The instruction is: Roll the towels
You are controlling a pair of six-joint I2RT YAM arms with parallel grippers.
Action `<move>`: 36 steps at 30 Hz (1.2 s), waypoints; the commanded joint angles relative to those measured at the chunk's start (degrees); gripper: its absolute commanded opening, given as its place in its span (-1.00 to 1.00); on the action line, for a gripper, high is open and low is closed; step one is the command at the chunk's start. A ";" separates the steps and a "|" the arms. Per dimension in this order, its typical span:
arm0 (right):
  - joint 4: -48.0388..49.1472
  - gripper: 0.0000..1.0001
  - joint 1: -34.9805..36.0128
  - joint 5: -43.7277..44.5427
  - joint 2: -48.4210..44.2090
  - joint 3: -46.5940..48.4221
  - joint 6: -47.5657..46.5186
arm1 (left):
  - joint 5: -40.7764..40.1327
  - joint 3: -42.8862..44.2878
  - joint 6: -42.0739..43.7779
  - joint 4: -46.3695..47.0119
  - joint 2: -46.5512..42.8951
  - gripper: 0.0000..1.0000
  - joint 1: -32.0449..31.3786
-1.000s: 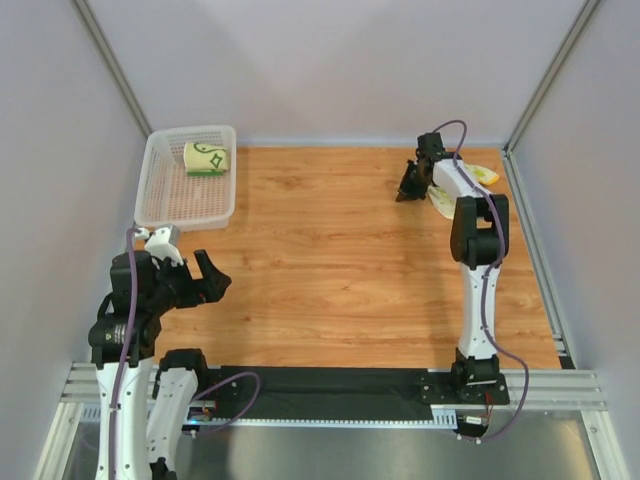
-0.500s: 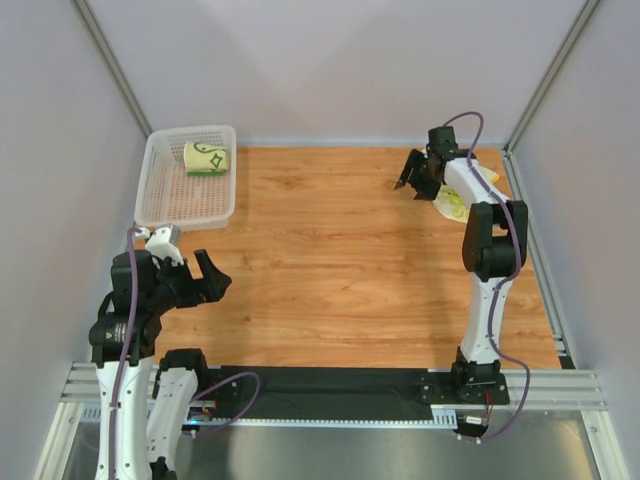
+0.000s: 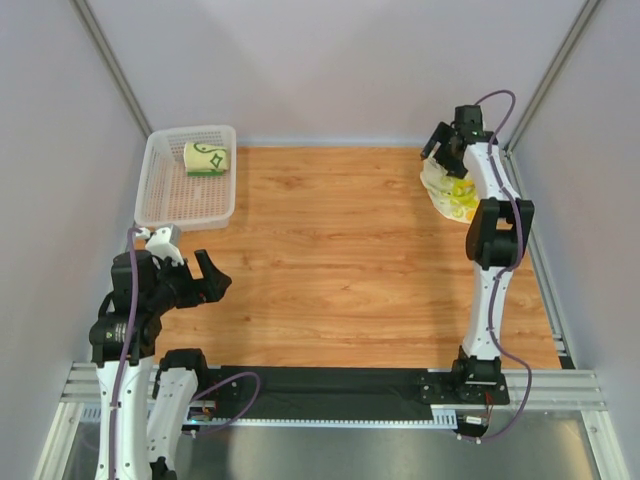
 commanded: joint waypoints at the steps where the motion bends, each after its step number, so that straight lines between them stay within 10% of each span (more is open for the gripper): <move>1: -4.43 0.77 -1.19 4.33 6.18 5.17 0.18 | 0.60 -0.07 0.27 0.16 0.35 0.99 -0.25; 8: -7.07 0.48 -0.84 3.63 13.57 13.71 1.41 | 0.51 -0.07 0.27 0.25 -0.44 0.99 -0.34; 11: -5.58 -0.71 -0.48 2.58 12.17 11.17 1.32 | 0.34 -0.07 0.18 0.16 -0.27 0.99 -0.34; 13: -5.14 -0.99 -0.05 1.88 10.42 9.93 1.06 | 0.16 -0.07 0.10 0.16 -0.35 0.99 -0.26; 17: -6.02 -0.99 5.02 1.52 2.72 4.23 0.27 | -0.01 -0.16 0.01 0.07 -0.09 0.99 -0.26; 22: 0.73 -0.99 14.95 -4.96 -19.34 -25.62 2.46 | -1.33 0.28 -0.17 -0.63 0.70 0.96 -0.26; 23: 2.14 -0.89 16.73 -5.59 -27.39 -30.28 2.64 | -1.33 0.46 -0.08 -0.63 0.79 0.96 -0.25; 26: 3.23 0.50 21.30 -4.81 -37.20 -43.58 2.02 | -1.85 1.68 0.10 -1.33 0.35 0.92 -0.34; 28: 2.42 0.81 21.32 -4.89 -45.64 -49.63 2.11 | -2.39 4.57 -1.74 -4.40 -0.09 0.91 -0.34; 36: -2.06 1.00 21.23 -4.97 -65.52 -60.56 1.93 | 0.86 11.27 -10.79 -9.33 -2.20 0.77 -0.26</move>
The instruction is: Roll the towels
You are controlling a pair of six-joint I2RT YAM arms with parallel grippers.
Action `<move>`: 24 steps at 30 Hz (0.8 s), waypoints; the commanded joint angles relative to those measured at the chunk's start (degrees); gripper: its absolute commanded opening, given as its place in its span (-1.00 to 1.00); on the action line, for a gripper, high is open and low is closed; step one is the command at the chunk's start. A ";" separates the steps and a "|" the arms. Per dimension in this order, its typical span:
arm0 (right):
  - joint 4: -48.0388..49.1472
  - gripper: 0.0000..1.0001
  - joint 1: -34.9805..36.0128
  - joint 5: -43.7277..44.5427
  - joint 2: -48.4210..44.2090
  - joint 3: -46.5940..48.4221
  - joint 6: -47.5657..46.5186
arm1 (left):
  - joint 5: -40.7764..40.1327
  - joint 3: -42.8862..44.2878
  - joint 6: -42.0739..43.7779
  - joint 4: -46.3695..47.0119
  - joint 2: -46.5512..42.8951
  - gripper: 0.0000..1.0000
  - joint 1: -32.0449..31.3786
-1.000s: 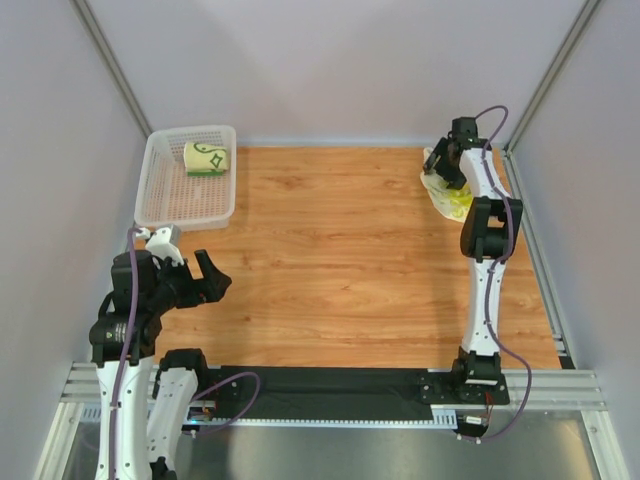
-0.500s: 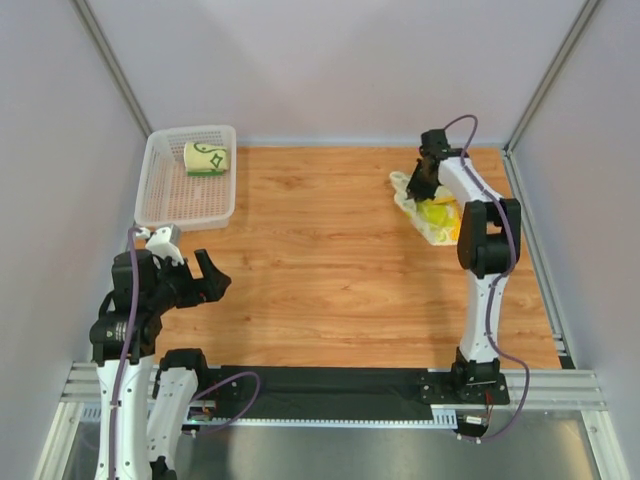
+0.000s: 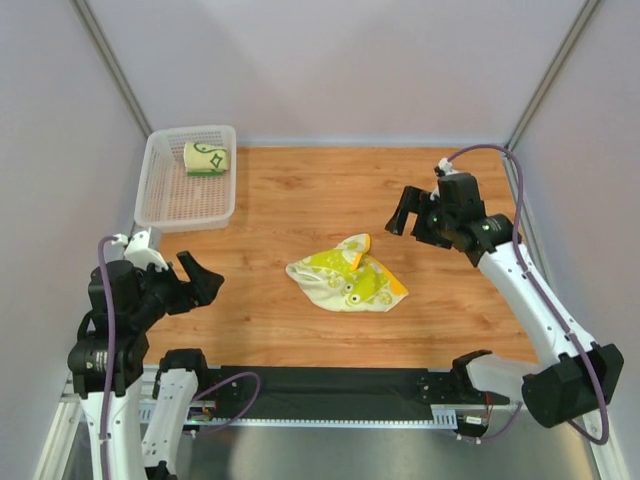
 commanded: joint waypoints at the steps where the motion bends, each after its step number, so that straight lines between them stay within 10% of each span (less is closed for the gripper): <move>1: -1.71 1.00 0.46 -1.74 -2.82 -4.67 -0.01 | 2.04 1.15 -6.08 -2.71 -0.58 0.76 -0.21; 9: 3.10 0.96 -3.58 -13.60 0.78 -10.74 0.34 | 1.71 2.11 -9.16 4.74 6.78 0.99 -2.66; 16: 12.62 0.94 -4.02 -19.96 -5.19 -20.67 7.28 | -32.20 23.67 -11.89 2.05 35.49 0.99 -41.71; 24: 3.13 1.00 -6.65 -2.28 -15.91 -21.20 11.94 | -38.22 51.12 -3.10 0.98 77.79 0.99 -54.43</move>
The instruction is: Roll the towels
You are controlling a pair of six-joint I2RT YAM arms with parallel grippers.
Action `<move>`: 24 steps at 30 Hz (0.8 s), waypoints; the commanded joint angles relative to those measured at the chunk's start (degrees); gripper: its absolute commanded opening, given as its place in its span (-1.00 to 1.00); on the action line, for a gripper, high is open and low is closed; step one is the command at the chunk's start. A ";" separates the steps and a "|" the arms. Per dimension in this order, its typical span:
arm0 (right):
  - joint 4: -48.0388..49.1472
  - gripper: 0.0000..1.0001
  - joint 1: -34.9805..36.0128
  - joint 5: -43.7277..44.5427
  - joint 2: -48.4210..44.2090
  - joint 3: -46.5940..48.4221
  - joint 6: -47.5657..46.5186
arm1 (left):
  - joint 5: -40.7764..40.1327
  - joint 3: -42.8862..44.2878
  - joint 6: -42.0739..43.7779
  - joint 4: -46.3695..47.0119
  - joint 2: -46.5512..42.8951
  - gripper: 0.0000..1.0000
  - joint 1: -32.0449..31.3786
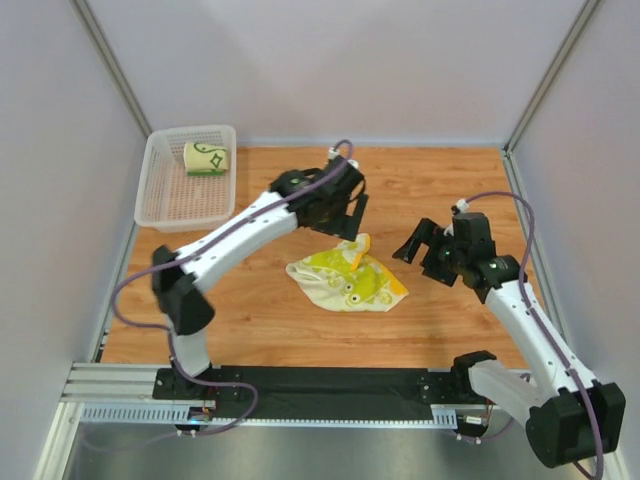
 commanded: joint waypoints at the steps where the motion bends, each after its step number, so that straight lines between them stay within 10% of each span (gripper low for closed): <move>1: -2.95 1.00 -3.78 6.73 -4.48 1.09 3.81 | -3.37 7.77 4.31 -2.65 11.00 0.98 -1.78; 17: -2.25 0.98 -11.45 2.42 -5.90 -1.28 1.53 | 5.51 17.87 10.11 6.06 31.16 0.99 -3.28; 24: -2.51 0.96 -11.54 0.67 -5.29 -1.28 0.48 | 4.72 23.34 12.49 3.86 37.58 0.47 -2.76</move>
